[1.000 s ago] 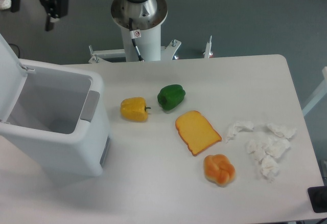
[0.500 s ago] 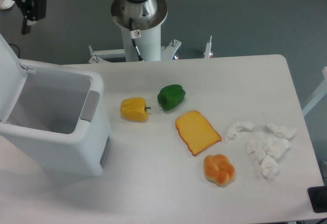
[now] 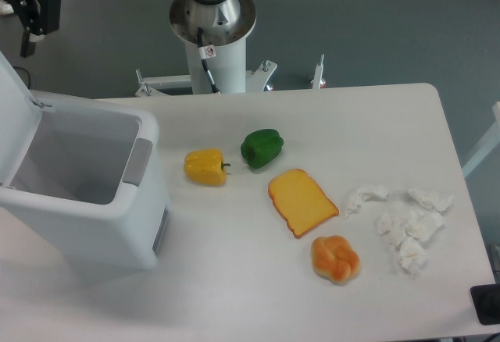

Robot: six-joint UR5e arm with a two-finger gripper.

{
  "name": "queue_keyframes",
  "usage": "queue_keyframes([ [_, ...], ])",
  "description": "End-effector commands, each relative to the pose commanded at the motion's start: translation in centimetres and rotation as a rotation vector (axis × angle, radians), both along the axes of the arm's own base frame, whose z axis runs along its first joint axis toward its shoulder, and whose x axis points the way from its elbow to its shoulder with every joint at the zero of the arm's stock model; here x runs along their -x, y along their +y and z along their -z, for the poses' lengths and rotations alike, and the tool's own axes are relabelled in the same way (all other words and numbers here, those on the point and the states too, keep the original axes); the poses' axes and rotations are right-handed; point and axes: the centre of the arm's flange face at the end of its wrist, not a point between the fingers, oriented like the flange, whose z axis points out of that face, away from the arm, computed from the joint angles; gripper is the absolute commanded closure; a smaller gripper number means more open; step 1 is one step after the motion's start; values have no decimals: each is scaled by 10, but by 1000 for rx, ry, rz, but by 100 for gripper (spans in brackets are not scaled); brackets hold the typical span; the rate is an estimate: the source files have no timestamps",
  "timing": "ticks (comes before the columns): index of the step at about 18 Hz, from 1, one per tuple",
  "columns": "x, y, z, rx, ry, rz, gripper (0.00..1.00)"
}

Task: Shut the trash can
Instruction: 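Position the gripper behind the raised lid of the trash can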

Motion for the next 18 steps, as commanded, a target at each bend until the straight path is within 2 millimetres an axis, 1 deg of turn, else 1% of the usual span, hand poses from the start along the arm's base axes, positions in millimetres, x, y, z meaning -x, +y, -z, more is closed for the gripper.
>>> queue_keyframes([
  [1, 1, 2, -3, -4, 2, -11, 0],
  [4, 5, 6, -5, -10, 8, -31, 0],
  [13, 21, 9, 0, 22, 68, -85, 0],
  [16, 36, 8, 0, 25, 72, -114, 0],
  [18, 50, 6, 0, 26, 75, -136, 0],
])
